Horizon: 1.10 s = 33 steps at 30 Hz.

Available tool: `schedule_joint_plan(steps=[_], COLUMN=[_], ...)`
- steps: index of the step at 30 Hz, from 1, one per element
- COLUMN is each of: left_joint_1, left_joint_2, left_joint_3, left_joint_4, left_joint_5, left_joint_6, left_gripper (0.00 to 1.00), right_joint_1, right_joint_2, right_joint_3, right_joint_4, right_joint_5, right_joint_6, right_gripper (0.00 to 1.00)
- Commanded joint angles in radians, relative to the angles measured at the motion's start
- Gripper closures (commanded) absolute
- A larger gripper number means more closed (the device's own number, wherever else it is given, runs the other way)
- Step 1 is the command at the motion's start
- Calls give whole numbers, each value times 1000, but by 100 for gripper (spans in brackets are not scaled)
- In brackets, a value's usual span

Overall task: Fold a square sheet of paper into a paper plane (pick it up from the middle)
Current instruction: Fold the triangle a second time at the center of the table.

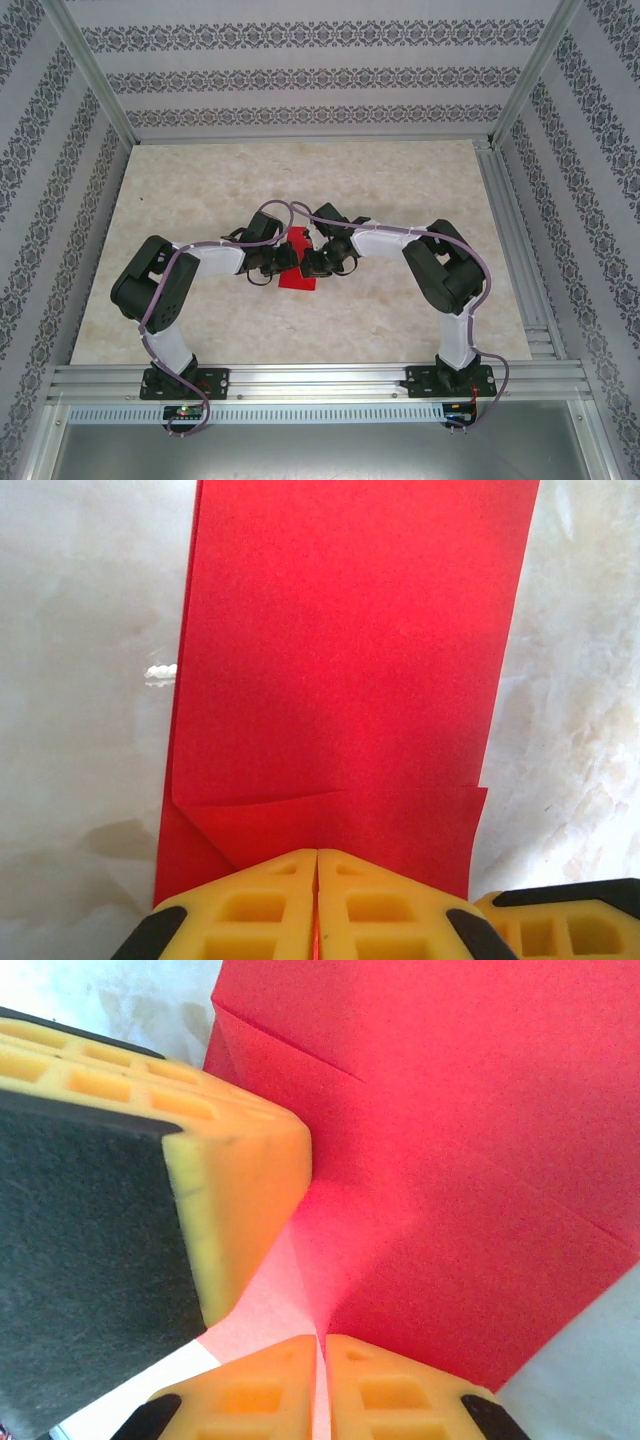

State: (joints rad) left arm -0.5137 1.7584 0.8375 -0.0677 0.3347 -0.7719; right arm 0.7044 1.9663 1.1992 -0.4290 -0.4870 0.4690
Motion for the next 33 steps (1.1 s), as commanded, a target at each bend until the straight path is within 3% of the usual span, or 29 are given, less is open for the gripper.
schedule_joint_plan(steps=[1, 25, 33], left_joint_1=[-10, -10, -10], left_joint_2=[25, 37, 32], left_joint_3=[-33, -32, -37], left_joint_4=[-65, -74, -68], left_joint_5=[-54, -69, -62], left_joint_6=[-14, -21, -23], left_gripper=[90, 90, 90], right_joint_1=[-5, 3, -6], right_joint_2=[11, -84, -196], right_joint_3=[-20, -157, -103], right_joint_4=[-16, -92, -30], right_joint_5=[-8, -42, -11], right_joint_6=[-17, -64, -23], right_gripper=[87, 87, 86])
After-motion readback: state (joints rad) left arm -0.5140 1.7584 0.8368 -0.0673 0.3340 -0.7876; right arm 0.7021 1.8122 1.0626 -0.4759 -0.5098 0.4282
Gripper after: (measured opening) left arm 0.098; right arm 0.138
